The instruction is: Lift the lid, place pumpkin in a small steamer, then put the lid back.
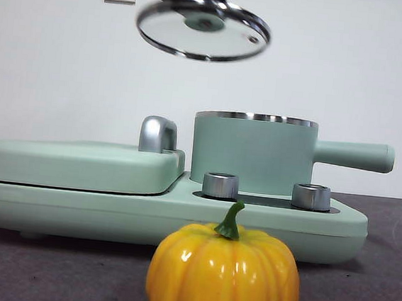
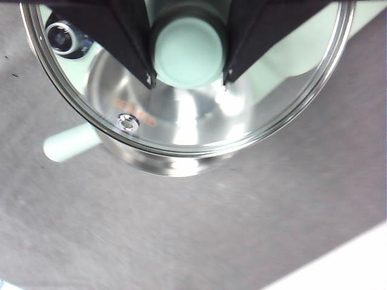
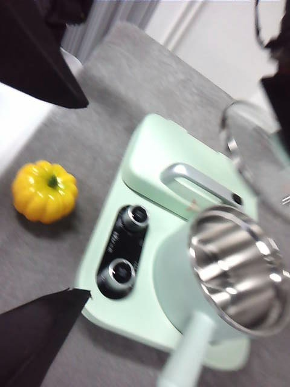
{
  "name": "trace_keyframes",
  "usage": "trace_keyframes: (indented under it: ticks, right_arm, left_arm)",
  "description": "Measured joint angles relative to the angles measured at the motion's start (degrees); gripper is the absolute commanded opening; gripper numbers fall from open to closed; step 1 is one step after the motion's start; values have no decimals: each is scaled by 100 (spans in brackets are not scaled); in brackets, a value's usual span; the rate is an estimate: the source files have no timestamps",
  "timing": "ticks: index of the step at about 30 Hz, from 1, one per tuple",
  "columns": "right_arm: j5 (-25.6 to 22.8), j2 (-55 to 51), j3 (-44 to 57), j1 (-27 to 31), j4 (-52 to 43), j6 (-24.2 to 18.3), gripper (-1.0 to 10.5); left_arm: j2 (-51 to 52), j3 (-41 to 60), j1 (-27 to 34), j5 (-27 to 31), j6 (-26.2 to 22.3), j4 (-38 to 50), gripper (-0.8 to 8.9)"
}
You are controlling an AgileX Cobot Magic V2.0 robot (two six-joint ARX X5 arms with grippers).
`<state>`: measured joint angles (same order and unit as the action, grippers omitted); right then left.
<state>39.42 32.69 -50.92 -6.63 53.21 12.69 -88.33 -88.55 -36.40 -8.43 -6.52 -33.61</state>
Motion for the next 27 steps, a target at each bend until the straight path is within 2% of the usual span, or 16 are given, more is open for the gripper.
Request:
trace_keyframes:
  ticks: [6,20,27]
  right_arm:
    - [-210,682,0,-723,-15,393,474]
    - [-1888,2785,-101,-3447,-898,850,475]
    - [-2441,3880,-540,-4258,-890,883,498]
  left_arm:
    - [299,0,343,0,-15,-223,112]
    - [789,0,1239,-2,-17,-531,112]
    - [815,0,1633,0,-17,-708,112]
